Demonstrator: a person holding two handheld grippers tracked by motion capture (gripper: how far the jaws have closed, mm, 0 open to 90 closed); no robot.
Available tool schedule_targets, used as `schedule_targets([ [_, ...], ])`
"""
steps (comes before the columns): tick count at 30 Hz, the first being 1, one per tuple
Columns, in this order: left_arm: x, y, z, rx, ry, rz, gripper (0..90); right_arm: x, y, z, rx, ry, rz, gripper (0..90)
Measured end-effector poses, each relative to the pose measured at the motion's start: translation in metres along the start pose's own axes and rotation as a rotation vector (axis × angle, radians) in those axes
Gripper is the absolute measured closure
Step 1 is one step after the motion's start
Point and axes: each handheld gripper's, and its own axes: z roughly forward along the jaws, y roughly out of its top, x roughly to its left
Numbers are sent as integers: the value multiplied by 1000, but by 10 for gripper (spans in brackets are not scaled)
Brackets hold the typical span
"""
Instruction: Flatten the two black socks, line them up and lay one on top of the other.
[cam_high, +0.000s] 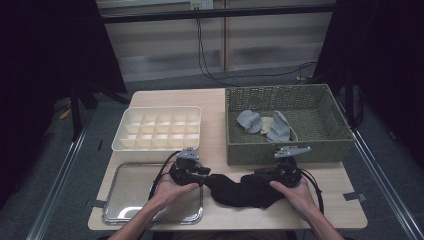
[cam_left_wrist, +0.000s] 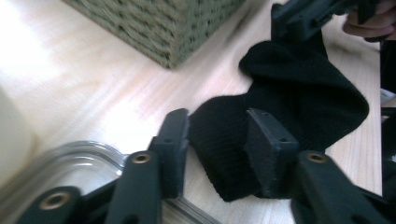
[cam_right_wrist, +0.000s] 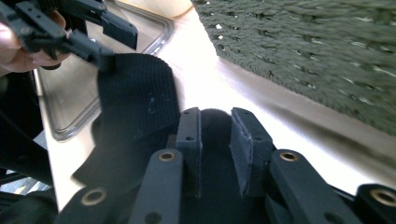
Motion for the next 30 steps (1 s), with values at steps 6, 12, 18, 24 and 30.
schedule_targets([
  [6,-5,-4,8,50,2,17,561,-1,2,16,44,-8,-12,688],
  [12,-7,-7,14,97,3,46,790,-1,-2,22,80,-34,-23,766],
  [18,-8,-8,12,80,-10,53,887,0,-1,22,82,-44,-30,874],
  [24,-10,-5,1,44,-4,58,894,6,7,4,-5,-26,-32,879],
  [30,-10,2,-15,-53,6,48,895,8,23,-21,-120,-12,-43,878],
])
